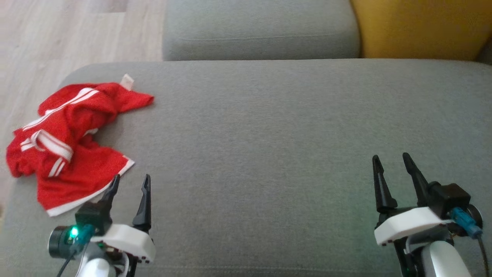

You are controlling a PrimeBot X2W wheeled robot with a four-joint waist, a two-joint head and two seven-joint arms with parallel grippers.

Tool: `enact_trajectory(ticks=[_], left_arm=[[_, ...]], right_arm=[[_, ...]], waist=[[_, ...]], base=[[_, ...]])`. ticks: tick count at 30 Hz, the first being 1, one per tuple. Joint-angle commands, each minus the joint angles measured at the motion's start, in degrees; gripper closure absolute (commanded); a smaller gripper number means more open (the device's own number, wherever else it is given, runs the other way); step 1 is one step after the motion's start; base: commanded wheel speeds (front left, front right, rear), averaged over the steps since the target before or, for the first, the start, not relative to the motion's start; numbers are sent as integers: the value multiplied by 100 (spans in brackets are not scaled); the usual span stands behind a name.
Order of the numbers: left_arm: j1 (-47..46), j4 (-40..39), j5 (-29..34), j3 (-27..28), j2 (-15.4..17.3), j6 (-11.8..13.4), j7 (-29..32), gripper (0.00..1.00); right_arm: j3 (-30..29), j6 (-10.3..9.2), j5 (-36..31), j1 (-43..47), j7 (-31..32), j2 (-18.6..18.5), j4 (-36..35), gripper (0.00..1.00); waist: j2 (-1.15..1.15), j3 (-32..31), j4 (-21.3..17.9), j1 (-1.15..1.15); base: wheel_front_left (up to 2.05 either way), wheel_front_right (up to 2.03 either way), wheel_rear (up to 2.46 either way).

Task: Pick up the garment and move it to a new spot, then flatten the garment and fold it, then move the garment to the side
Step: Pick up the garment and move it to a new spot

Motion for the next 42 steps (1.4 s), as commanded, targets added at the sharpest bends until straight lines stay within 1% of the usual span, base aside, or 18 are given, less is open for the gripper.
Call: enact_trajectory(ticks=[1, 14, 20, 23, 28, 42], left_arm=[[-377, -215, -42, 252, 76, 23, -78, 0], [-435, -351, -167, 531, 225, 108, -78, 0], [-382, -376, -209, 632, 285, 153, -78, 0], [-368, -388, -238, 660, 290, 160, -78, 0], [-363, -393, -267, 676, 298, 156, -78, 0], [-478, -385, -372, 669, 268, 134, -78, 0]], right_arm=[[125, -4, -52, -143, -56, -22, -256, 0], [331, -4, 49, -167, 58, -22, -500, 0], [377, -4, 68, -184, 60, -21, -474, 0], [376, -4, 74, -193, 56, -21, -458, 0], [392, -4, 80, -213, 56, -21, -418, 0], [397, -4, 44, -215, 132, -21, -434, 0]], waist=[[0, 15, 205, 0], [0, 65, 1659, 0], [0, 69, 2104, 0], [0, 74, 2221, 0], [0, 77, 2289, 0], [0, 139, 2239, 0]], base=[[0, 0, 0], [0, 0, 0], [0, 0, 0], [0, 0, 0], [0, 0, 0], [0, 0, 0]])
